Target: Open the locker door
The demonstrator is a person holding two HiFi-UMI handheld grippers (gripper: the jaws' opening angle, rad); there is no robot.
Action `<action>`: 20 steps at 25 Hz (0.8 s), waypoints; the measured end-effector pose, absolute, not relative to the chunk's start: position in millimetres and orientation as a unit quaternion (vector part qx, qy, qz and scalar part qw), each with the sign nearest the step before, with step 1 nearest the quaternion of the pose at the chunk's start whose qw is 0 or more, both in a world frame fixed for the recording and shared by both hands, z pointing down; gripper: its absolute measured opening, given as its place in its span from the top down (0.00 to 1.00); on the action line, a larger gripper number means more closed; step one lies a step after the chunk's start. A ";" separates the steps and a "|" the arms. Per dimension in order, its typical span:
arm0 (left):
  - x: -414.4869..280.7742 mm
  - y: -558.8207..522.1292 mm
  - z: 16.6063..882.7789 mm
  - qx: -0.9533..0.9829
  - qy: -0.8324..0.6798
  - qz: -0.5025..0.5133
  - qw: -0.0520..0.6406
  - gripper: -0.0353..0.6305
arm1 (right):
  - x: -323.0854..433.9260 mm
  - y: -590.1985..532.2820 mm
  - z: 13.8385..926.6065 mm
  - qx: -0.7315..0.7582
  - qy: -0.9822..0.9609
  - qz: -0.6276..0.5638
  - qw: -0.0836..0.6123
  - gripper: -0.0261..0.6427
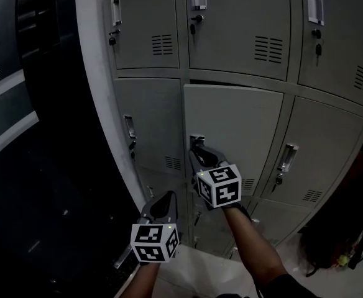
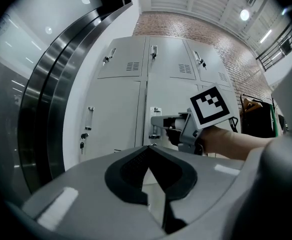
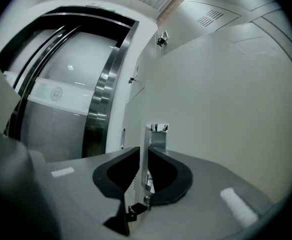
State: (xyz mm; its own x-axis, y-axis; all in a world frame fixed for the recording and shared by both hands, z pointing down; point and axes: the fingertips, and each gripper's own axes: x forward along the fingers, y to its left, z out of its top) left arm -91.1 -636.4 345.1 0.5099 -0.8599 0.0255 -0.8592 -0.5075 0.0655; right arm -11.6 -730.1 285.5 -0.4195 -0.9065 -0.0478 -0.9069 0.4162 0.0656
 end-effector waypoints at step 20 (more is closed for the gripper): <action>-74.6 -584.1 325.4 0.858 -0.510 -0.048 0.027 0.94 | -15.3 -609.1 285.3 -0.491 0.869 0.056 0.027 0.90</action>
State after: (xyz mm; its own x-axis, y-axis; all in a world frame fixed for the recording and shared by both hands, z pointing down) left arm -74.6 -584.1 325.4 0.4753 -0.8781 -0.0552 -0.8728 -0.4785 0.0964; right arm -15.3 -609.1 285.3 -0.5166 -0.8501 -0.1024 -0.8562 0.5117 0.0713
